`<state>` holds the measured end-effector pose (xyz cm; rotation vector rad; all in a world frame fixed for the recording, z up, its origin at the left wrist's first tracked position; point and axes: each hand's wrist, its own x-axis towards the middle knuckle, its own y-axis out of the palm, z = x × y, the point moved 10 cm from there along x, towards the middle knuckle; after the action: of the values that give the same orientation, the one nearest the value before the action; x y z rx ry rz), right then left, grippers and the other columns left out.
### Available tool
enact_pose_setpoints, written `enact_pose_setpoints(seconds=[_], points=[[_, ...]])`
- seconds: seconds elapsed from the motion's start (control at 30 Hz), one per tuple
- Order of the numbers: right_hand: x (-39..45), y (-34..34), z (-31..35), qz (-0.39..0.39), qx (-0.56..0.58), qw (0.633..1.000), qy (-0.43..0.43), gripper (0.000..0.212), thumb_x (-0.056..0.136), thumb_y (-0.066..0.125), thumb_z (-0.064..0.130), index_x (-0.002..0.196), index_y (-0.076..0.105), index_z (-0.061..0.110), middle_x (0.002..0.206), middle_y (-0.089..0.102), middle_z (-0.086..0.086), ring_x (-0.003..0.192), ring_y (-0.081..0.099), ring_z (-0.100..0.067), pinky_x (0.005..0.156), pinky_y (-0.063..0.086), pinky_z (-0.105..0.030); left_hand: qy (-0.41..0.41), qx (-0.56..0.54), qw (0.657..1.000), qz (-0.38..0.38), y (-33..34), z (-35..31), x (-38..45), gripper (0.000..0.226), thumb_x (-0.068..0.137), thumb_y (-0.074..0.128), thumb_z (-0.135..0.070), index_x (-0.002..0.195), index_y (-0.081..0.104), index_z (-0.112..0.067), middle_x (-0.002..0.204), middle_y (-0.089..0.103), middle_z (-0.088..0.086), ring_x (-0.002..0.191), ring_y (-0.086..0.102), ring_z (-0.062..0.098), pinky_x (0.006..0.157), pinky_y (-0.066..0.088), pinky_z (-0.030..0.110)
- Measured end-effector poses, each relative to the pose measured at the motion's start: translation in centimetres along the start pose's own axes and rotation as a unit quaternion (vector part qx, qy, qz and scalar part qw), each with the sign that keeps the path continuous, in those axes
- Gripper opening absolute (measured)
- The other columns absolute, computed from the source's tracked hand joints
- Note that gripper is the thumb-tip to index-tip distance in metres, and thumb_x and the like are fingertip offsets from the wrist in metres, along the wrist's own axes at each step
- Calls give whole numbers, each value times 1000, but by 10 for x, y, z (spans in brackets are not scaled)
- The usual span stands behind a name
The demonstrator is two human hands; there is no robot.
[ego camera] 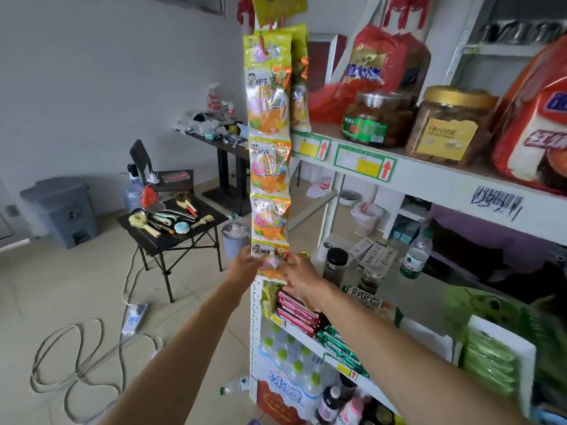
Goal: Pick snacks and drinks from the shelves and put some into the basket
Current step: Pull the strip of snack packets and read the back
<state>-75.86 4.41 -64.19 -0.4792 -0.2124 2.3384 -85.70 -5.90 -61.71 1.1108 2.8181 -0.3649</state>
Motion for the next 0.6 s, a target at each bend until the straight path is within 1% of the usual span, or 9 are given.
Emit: enact_pose_setpoints(seconds=[0.03, 0.1, 0.17, 0.23, 0.27, 0.33, 0.4, 0.5, 0.6], points=[[-2, -4, 1, -9, 7, 1000, -3, 39, 100, 50, 22, 137, 46, 8, 123, 57, -12, 105, 60, -26, 67, 54, -30, 1, 13, 1000, 9, 1, 2, 4, 29, 97, 52, 2, 117, 47, -19, 86, 54, 2, 64, 45, 3, 45, 37, 5], [-11, -19, 9, -48, -17, 998, -28, 37, 100, 47, 19, 136, 47, 8, 127, 57, -13, 112, 60, -30, 83, 56, -42, -8, 20, 1000, 4, -4, 11, 13, 44, 97, 52, 3, 138, 42, -3, 100, 58, 9, 71, 49, 10, 46, 39, 4], [-23, -40, 27, -99, -55, 990, -80, 33, 101, 46, 20, 133, 51, 11, 127, 60, -9, 114, 60, -26, 97, 50, -42, 5, 30, 999, -24, -12, 8, 17, 43, 94, 57, -7, 135, 49, 0, 119, 62, 17, 89, 60, 24, 72, 51, 21], [-41, -58, 55, -130, -63, 978, -153, 33, 102, 48, 18, 134, 52, 11, 128, 61, -5, 118, 59, -20, 102, 47, -35, 32, 45, 996, -67, -20, 9, 32, 46, 84, 61, -28, 126, 58, -9, 119, 65, 18, 105, 63, 35, 90, 52, 42], [-53, -67, 71, -144, -60, 969, -191, 33, 101, 49, 17, 133, 52, 11, 128, 62, -3, 117, 59, -17, 102, 46, -31, 51, 39, 994, -89, -22, -2, 31, 45, 81, 61, -28, 123, 59, -11, 117, 66, 16, 107, 63, 37, 91, 52, 48], [-79, -86, 103, -171, -44, 948, -266, 30, 100, 51, 16, 130, 55, 16, 124, 63, 3, 112, 60, -8, 99, 48, -24, 135, 9, 978, -157, -28, -55, 2, 33, 88, 61, -11, 122, 60, -12, 114, 65, 10, 104, 63, 33, 87, 52, 46], [-113, -105, 139, -208, -48, 912, -350, 29, 100, 51, 16, 129, 56, 19, 121, 62, 8, 107, 59, 1, 93, 48, -16, 249, -17, 950, -188, -24, -118, -37, 31, 92, 57, -3, 121, 61, -14, 113, 62, 2, 102, 62, 19, 89, 52, 37], [-164, -133, 188, -287, -88, 831, -468, 28, 100, 50, 14, 127, 58, 15, 120, 63, 5, 110, 60, -5, 94, 48, -19, 390, -45, 910, -132, -3, -199, -78, 30, 96, 55, -11, 125, 57, -13, 120, 60, 0, 108, 59, 10, 93, 48, 22], [-199, -152, 221, -370, -183, 758, -505, 32, 96, 48, 13, 126, 60, 12, 127, 58, 2, 119, 55, -11, 101, 43, -22, 464, -32, 883, -72, 22, -265, -88, 43, 90, 58, -29, 130, 53, -12, 125, 57, 1, 119, 54, 12, 102, 45, 31]])
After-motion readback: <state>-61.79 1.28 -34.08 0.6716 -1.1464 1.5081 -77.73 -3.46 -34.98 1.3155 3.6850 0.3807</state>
